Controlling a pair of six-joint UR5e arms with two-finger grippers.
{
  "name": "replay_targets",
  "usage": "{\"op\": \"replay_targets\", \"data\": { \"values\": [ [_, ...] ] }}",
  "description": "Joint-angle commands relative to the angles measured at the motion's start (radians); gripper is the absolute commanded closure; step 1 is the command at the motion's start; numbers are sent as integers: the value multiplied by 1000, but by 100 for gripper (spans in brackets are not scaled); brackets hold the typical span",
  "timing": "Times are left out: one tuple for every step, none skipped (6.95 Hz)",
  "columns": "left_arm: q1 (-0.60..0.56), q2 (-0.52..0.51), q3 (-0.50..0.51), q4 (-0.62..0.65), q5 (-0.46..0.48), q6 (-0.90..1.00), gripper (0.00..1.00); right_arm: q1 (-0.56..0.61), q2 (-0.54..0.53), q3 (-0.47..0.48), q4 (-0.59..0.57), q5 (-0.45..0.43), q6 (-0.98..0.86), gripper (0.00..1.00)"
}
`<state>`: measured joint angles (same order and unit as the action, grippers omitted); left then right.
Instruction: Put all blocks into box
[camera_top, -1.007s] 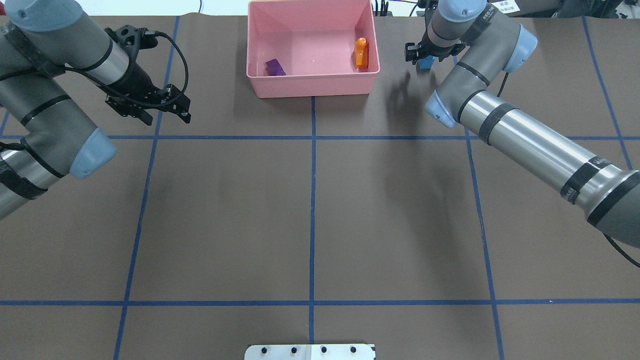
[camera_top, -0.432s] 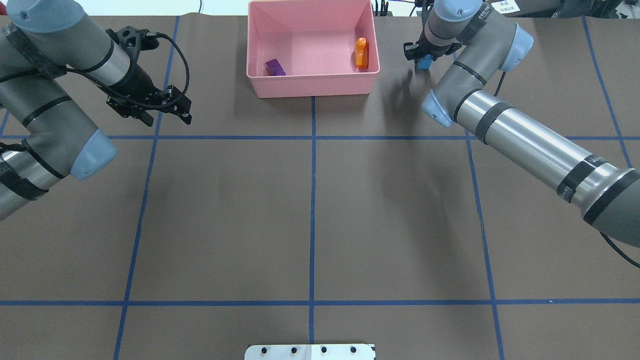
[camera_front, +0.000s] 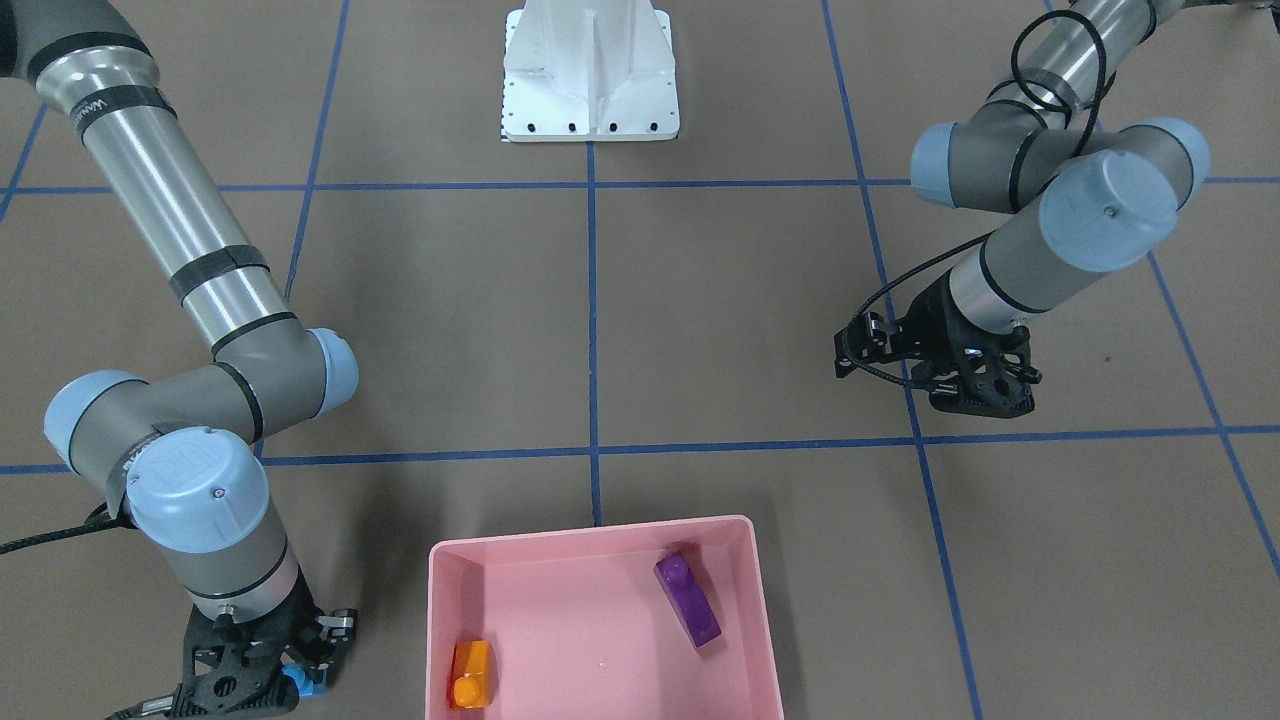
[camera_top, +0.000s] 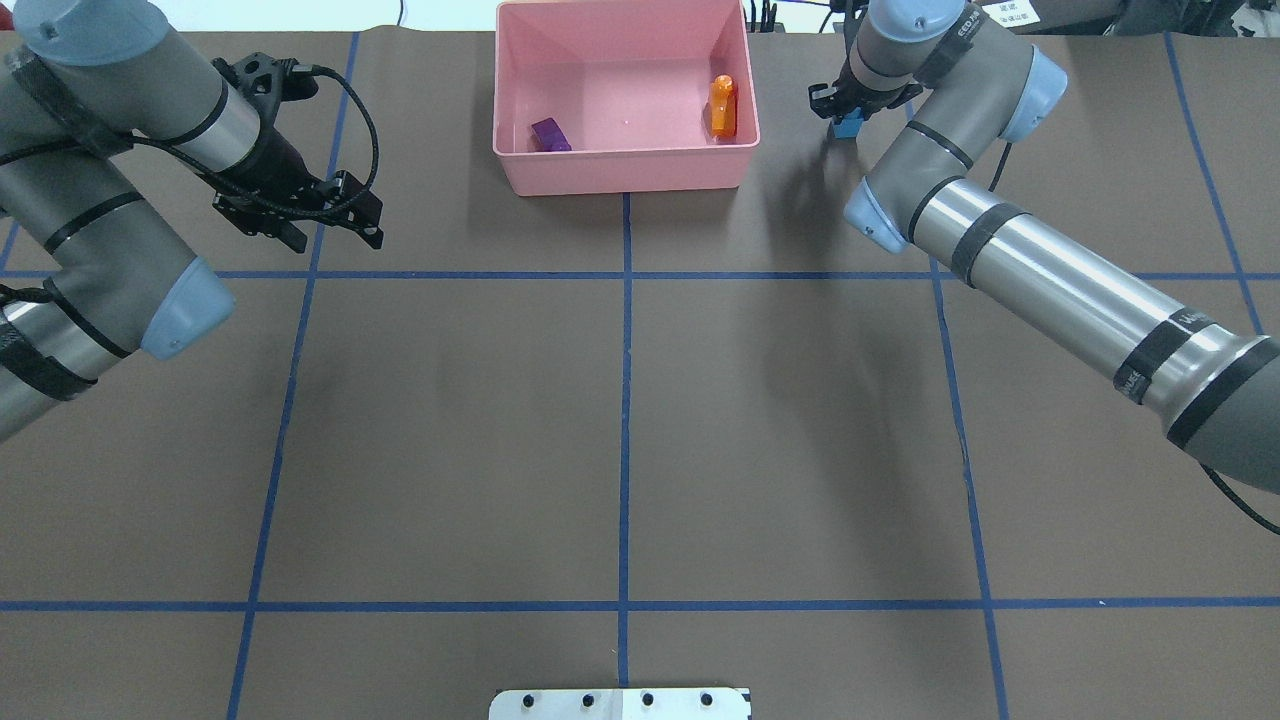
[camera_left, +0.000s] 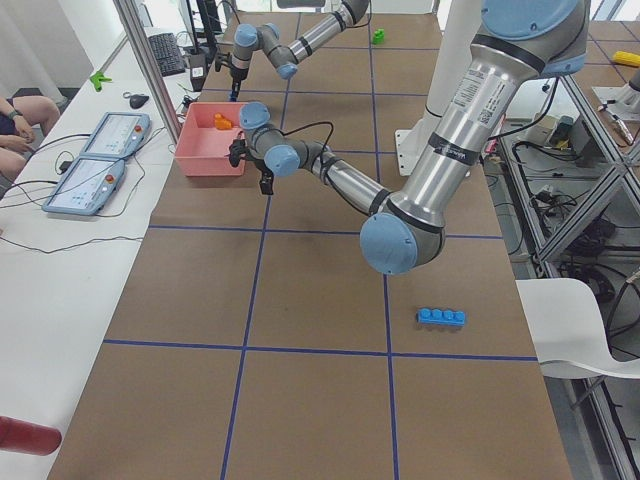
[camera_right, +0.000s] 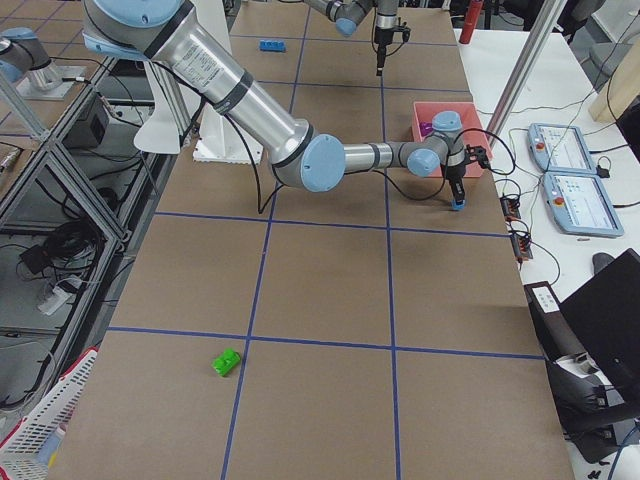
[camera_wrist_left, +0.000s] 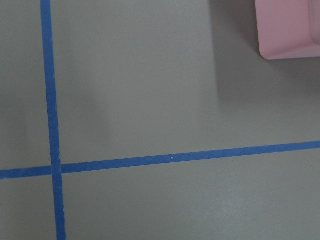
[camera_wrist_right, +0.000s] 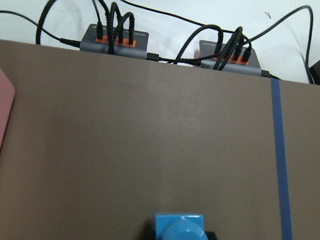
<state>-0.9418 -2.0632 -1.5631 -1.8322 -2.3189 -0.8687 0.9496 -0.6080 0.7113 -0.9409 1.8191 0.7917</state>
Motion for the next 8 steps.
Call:
{"op": "replay_targets", "data": {
  "values": [
    [1, 0, 0, -1, 0, 1, 0, 62, 68, 14, -7, 96, 14, 100],
    [0, 0, 0, -1, 1, 2, 0, 113, 83, 63, -21, 199, 80, 100],
    [0, 2, 0, -1, 1, 2, 0, 124, 127, 100, -85, 222, 169, 100],
    [0, 0, 0, -1, 1, 2, 0, 111, 202, 103, -195, 223, 226, 100],
    [0, 0, -2, -1, 1, 1, 0, 71, 224, 103, -209, 213, 266, 100],
    [0, 0, -2, -1, 0, -1, 0, 17, 231, 103, -223, 160, 276, 100],
    [0, 0, -2, -1, 0, -1, 0, -15, 232, 112, -289, 114, 261, 97],
    [0, -1, -2, -1, 0, -3, 0, -28, 231, 138, -358, 105, 248, 96]
  ]
}}
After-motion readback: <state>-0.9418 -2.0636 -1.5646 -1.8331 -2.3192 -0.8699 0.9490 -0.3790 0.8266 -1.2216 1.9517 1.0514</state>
